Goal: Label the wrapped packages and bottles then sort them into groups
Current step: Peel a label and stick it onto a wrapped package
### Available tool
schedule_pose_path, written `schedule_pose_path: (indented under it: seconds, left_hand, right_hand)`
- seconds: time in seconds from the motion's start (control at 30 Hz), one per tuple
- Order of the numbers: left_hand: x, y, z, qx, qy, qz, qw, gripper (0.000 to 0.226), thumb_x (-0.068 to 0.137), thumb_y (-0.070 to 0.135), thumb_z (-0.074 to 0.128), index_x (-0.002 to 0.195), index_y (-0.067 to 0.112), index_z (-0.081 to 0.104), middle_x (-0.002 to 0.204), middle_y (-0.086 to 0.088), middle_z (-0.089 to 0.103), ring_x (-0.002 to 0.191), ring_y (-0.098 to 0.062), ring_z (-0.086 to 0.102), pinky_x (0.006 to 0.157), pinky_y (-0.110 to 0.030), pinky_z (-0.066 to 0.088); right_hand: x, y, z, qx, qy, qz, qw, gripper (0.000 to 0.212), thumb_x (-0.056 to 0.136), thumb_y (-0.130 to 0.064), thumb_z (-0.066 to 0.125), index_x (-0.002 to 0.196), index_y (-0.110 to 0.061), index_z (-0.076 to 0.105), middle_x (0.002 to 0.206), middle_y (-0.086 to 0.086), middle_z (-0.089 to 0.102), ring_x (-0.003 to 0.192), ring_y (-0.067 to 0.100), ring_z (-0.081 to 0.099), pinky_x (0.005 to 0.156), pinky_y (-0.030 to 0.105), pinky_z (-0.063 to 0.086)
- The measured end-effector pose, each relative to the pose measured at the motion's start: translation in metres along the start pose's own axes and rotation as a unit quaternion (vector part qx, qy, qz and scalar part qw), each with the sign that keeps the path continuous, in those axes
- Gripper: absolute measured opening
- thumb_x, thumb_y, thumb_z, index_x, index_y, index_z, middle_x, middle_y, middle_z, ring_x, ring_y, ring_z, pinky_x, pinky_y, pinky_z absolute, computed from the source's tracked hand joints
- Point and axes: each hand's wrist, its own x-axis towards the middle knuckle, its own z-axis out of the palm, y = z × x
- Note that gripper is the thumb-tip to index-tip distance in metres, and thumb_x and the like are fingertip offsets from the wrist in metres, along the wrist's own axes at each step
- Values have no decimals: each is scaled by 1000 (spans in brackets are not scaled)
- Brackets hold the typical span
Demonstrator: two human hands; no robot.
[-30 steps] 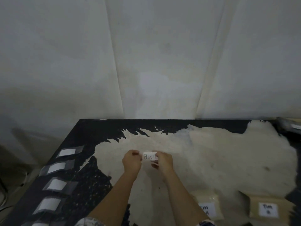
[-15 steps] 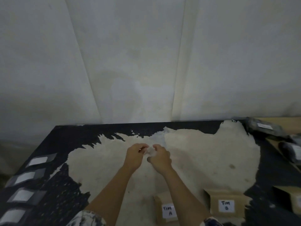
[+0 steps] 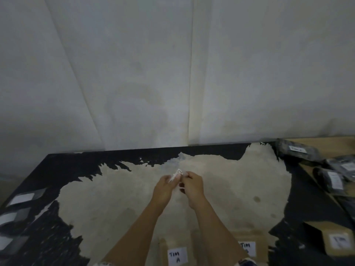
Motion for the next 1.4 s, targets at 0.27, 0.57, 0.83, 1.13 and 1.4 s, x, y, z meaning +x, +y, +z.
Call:
schedule_pose_path:
  seconds: [0.27, 0.57, 0.83, 1.13, 1.4]
  left_hand:
    - [-2, 12, 51, -108, -1, -23, 994, 7, 88, 7, 61, 84, 7, 65, 77, -6, 62, 71, -17, 58, 68, -30, 51]
    - [-13, 29, 128, -127, 46, -23, 991, 9, 89, 9, 61, 80, 7, 62, 79, -8, 63, 70, -16, 56, 65, -27, 47]
    - [-38, 42, 180, -152, 85, -43, 984, 9, 95, 19, 54, 95, 12, 60, 86, -8, 63, 77, -19, 56, 69, -30, 49]
    - [-95, 38, 240, -146, 92, -50, 984, 11, 93, 16, 58, 101, 10, 61, 77, -5, 59, 66, -15, 48, 59, -27, 42]
    - [-130, 37, 324, -74, 61, -35, 995, 15, 92, 13, 58, 98, 5, 68, 77, -8, 63, 63, -15, 53, 58, -25, 44]
  right_hand:
    - [18, 9, -74, 88, 34, 76, 993, 11, 88, -14, 63, 78, -11, 66, 77, 8, 65, 69, 19, 57, 62, 29, 46]
    - [39, 2, -171, 106, 61, 83, 989, 4, 86, -8, 64, 86, -9, 68, 77, 7, 68, 68, 14, 59, 61, 27, 47]
    - [27, 3, -232, 72, 79, 51, 993, 10, 92, -8, 55, 93, -6, 64, 84, 10, 69, 74, 16, 59, 67, 26, 49]
    - [1, 16, -311, 49, 68, 43, 996, 9, 91, -11, 59, 96, -11, 66, 95, 7, 65, 83, 16, 58, 69, 27, 51]
    - [-30, 39, -411, 1, 113, 35, 993, 10, 90, -11, 61, 84, -12, 69, 85, 6, 69, 81, 19, 64, 75, 35, 56]
